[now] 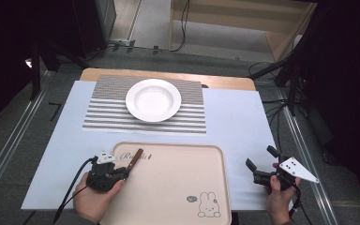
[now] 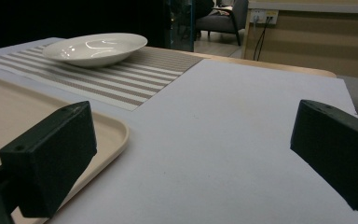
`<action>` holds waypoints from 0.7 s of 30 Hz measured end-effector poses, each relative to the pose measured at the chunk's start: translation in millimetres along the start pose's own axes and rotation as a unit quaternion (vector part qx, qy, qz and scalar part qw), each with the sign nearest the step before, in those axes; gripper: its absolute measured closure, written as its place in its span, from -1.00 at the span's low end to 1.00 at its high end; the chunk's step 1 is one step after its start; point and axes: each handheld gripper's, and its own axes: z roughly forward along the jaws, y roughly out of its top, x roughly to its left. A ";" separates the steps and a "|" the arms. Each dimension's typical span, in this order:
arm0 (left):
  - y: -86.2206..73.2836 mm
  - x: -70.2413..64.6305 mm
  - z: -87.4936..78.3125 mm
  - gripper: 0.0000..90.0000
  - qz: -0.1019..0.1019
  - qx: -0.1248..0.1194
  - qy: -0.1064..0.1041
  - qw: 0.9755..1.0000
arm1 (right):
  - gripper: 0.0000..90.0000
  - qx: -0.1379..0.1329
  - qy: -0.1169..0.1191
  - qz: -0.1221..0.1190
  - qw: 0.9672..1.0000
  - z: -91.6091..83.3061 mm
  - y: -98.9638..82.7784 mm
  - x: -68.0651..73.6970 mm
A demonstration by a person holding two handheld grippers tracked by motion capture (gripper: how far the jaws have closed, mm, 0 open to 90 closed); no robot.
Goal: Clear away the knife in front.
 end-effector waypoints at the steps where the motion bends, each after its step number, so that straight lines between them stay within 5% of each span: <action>1: 0.0 0.0 0.0 0.74 0.000 0.000 0.000 1.000 | -1.00 0.000 0.000 0.000 1.000 0.0 0.0 0.0; 11: -1.0 -3.9 0.5 0.72 0.013 0.000 0.019 1.000 | -1.00 0.001 -0.001 0.001 1.000 0.2 0.0 0.3; 12: 1.0 -3.2 0.1 0.56 0.012 -0.003 0.020 1.000 | -1.00 0.000 -0.001 0.000 1.000 0.2 0.0 0.0; 15: 6.9 -4.1 -5.1 0.50 0.022 -0.024 0.013 0.999 | -1.00 -0.001 -0.002 0.001 1.000 0.2 0.0 -0.3; 21: 17.2 -10.2 -4.6 1.00 0.073 -0.034 -0.025 0.996 | -1.00 0.000 -0.002 0.001 1.000 0.4 0.0 -0.2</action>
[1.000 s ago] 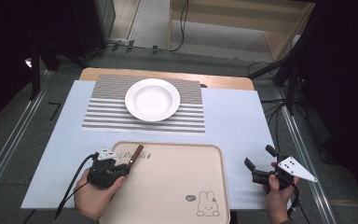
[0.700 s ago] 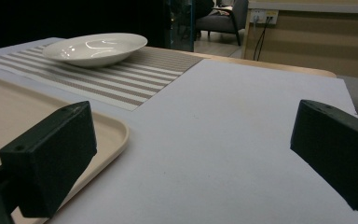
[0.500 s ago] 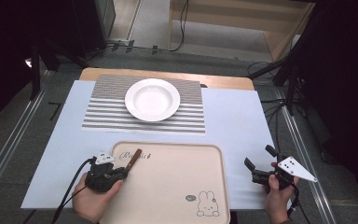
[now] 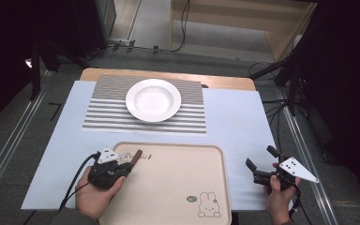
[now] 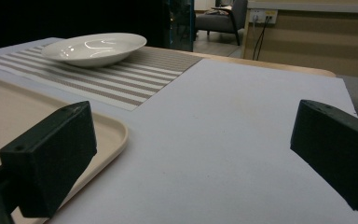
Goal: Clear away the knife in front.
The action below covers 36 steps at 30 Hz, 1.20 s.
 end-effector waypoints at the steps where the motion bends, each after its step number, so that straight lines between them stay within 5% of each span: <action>1: 1.9 -1.2 3.5 1.00 0.009 0.006 -0.005 1.000 | -1.00 0.000 0.000 0.000 1.000 0.0 0.0 0.0; 4: 3.6 -4.4 13.2 1.00 0.033 0.024 -0.018 0.999 | -1.00 0.000 -0.001 0.000 1.000 -0.1 0.0 0.1; 7: 2.6 -1.4 19.9 1.00 0.050 0.041 -0.007 0.998 | -1.00 0.000 -0.001 -0.001 1.000 -0.3 -0.1 -0.1; 19: -12.9 27.4 8.5 1.00 0.022 0.038 -0.007 0.999 | -1.00 0.001 -0.003 0.000 1.000 0.2 0.0 0.3; 36: -26.1 42.9 -0.1 1.00 0.016 0.010 -0.022 1.000 | -1.00 0.005 -0.005 -0.003 1.000 0.8 0.0 1.2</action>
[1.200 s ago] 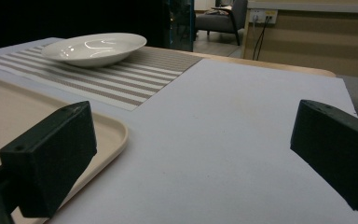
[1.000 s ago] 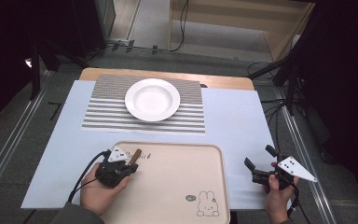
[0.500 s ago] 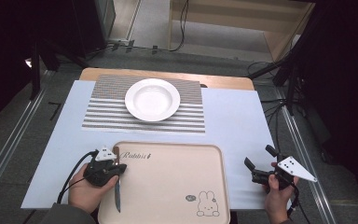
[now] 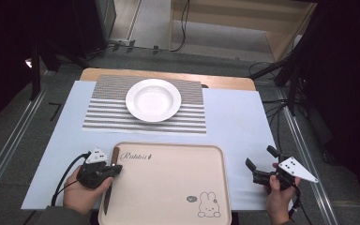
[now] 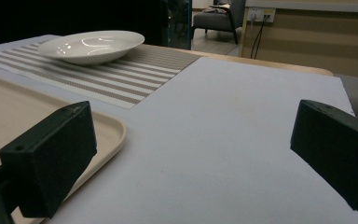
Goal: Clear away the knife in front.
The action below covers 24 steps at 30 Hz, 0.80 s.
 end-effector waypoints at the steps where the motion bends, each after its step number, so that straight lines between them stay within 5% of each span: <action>1: -0.8 -0.1 -0.3 1.00 0.004 -0.003 0.003 1.000 | -1.00 0.000 0.000 0.000 1.000 0.0 0.0 0.1; 7: -3.4 4.1 -8.6 0.53 -0.007 -0.059 -0.016 0.998 | -1.00 0.001 -0.001 -0.001 1.000 0.5 0.1 0.2; 8: -3.4 5.6 -13.9 0.43 -0.006 -0.082 -0.008 0.997 | -1.00 0.001 -0.002 -0.002 1.000 0.6 0.1 0.2; 15: -6.4 13.2 -28.8 -0.11 -0.010 -0.140 0.015 0.990 | -1.00 0.001 -0.003 -0.001 1.000 0.7 0.1 0.3; 21: -8.8 20.4 -38.6 -0.49 -0.016 -0.171 0.028 0.985 | -1.00 0.002 -0.003 -0.002 1.000 0.7 0.1 0.3; 24: -9.4 23.1 -41.2 -0.52 -0.018 -0.176 0.026 0.984 | -1.00 0.002 -0.003 -0.001 1.000 0.7 0.1 0.3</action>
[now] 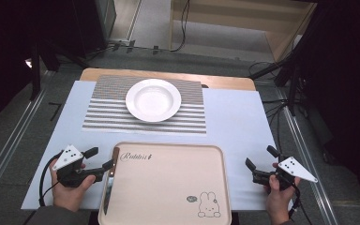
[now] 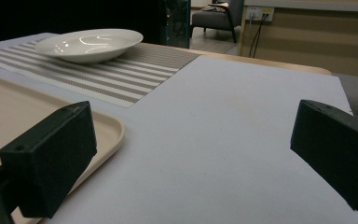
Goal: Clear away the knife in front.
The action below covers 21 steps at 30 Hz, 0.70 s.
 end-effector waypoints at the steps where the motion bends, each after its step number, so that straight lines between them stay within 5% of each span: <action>1: 0.6 2.1 -1.0 -0.65 0.000 0.001 0.007 1.000 | -1.00 0.000 0.000 0.000 1.000 0.0 0.0 0.0; 3: 0.6 3.6 -1.5 -0.68 0.001 0.002 0.008 1.000 | -1.00 0.000 0.000 0.000 1.000 0.0 0.0 0.0; 6: -0.1 7.6 -3.7 -1.00 -0.003 -0.004 0.007 1.000 | -1.00 0.000 -0.001 -0.001 1.000 -0.1 0.0 -0.4; 21: -5.8 37.1 -19.4 -1.00 -0.015 -0.041 0.043 0.998 | -1.00 0.002 -0.005 0.000 1.000 0.2 0.1 -0.6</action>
